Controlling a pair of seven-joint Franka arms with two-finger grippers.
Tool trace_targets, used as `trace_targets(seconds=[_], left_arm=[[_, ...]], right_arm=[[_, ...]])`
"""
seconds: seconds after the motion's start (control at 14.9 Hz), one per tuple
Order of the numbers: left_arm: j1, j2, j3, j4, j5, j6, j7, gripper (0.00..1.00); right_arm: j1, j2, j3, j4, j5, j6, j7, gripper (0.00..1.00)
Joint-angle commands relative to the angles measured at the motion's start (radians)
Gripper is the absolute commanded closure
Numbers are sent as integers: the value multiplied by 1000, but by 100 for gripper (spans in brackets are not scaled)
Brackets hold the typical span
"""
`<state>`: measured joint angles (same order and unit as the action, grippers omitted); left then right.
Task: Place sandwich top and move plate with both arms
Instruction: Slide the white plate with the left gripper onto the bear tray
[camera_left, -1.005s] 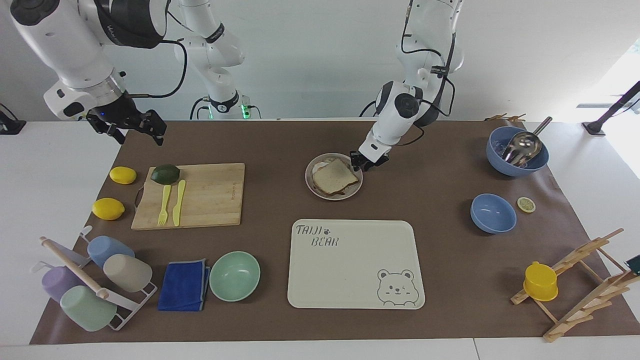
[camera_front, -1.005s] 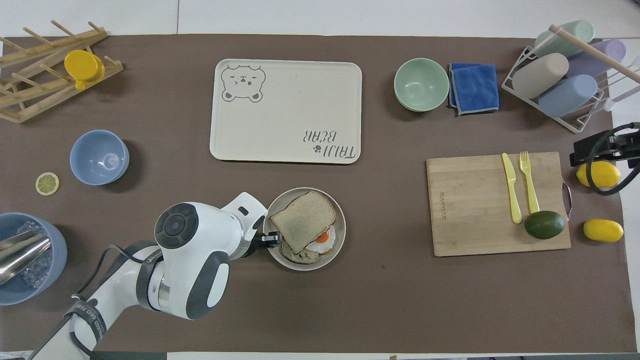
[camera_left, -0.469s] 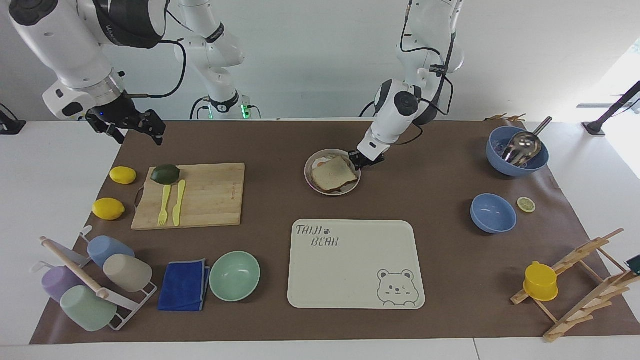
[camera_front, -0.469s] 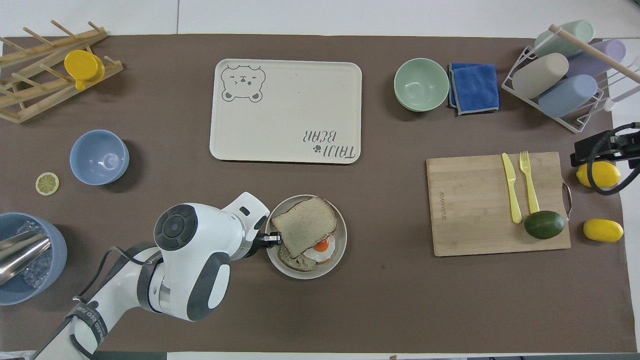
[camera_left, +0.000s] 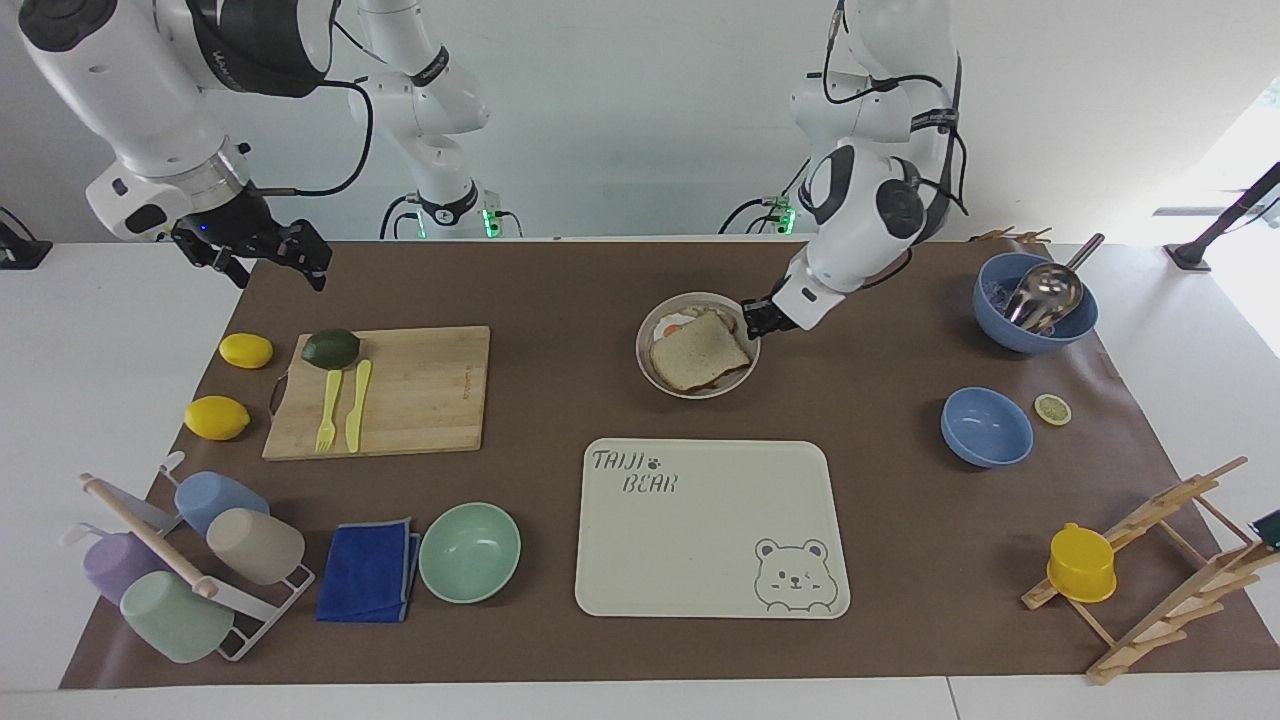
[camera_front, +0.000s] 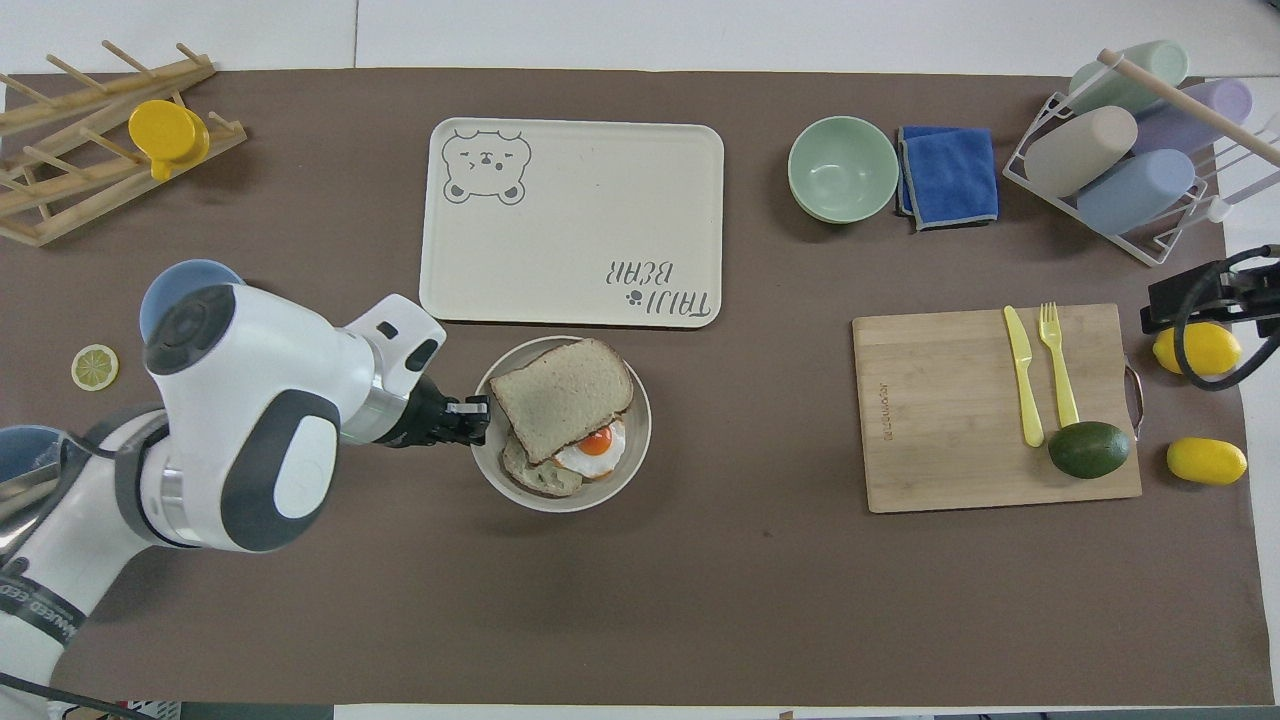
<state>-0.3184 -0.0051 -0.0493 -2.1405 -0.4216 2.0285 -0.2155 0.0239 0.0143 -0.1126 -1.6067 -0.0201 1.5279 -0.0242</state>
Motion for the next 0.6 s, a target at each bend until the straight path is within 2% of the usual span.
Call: trace_targets(seconds=[0.0, 0.27, 0.54], left_arm=[[48, 114, -3, 210, -14, -76, 18, 100], [91, 370, -1, 554, 0, -108, 16, 100], [98, 626, 2, 819, 9, -105, 16, 100]], right_arm=[[2, 3, -2, 7, 2, -18, 15, 0], [2, 3, -1, 7, 2, -18, 15, 0], [2, 3, -1, 7, 2, -18, 15, 0]])
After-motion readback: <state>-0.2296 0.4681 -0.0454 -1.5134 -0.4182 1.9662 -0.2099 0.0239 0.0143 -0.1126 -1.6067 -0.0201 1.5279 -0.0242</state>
